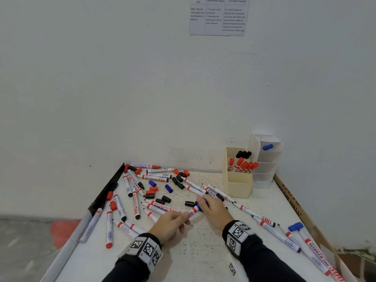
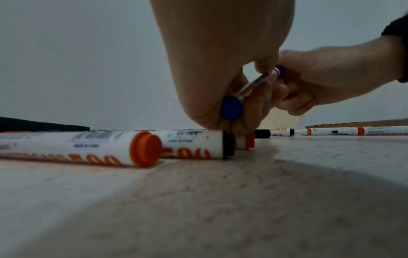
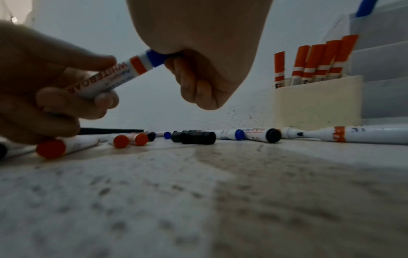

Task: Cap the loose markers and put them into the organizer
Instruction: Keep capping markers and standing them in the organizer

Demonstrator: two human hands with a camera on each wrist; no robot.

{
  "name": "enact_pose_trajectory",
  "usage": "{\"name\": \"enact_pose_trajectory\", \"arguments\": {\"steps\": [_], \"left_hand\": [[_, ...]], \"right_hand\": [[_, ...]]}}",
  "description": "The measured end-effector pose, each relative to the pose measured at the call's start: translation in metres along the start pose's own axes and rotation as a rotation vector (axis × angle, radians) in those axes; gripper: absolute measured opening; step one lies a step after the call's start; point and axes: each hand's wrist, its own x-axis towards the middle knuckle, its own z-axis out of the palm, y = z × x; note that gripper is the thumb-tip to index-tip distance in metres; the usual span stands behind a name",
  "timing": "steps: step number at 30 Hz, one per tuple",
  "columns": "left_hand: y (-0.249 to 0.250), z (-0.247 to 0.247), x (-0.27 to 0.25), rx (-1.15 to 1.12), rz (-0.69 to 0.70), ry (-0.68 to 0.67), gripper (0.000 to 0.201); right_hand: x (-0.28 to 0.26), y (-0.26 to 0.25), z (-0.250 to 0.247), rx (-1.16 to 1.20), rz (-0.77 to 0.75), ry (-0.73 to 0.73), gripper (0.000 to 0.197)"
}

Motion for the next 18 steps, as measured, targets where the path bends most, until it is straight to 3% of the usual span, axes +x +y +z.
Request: {"name": "enact_pose_trajectory", "arguments": {"steps": [3,5,8,11,15,18], "left_hand": [[0.005,0.0,0.0,0.012,0.077,0.018,0.021],[0.01,0.0,0.001,0.023,0.112,0.036,0.021],[0.02,-0.003,0.01,0.057,0.111,0.134,0.035],[0.032,-0.005,0.03,0.13,0.096,0.217,0.034],[0.042,-0.001,0.068,0.311,-0.018,0.251,0.032],[0.047,0.006,0.093,0.554,-0.139,0.203,0.035]], "right_hand": [[0.004,0.001,-0.018,-0.013,0.004,-0.008,0.033],[0.008,-0.004,-0.035,0.069,0.007,0.059,0.029],[0.019,-0.01,-0.069,0.221,0.012,0.249,0.019],[0.027,-0.009,-0.104,0.311,-0.043,0.467,0.014],[0.032,0.012,-0.131,0.134,-0.13,0.716,0.004],[0.031,0.033,-0.131,0.004,-0.158,0.724,0.008]]}}
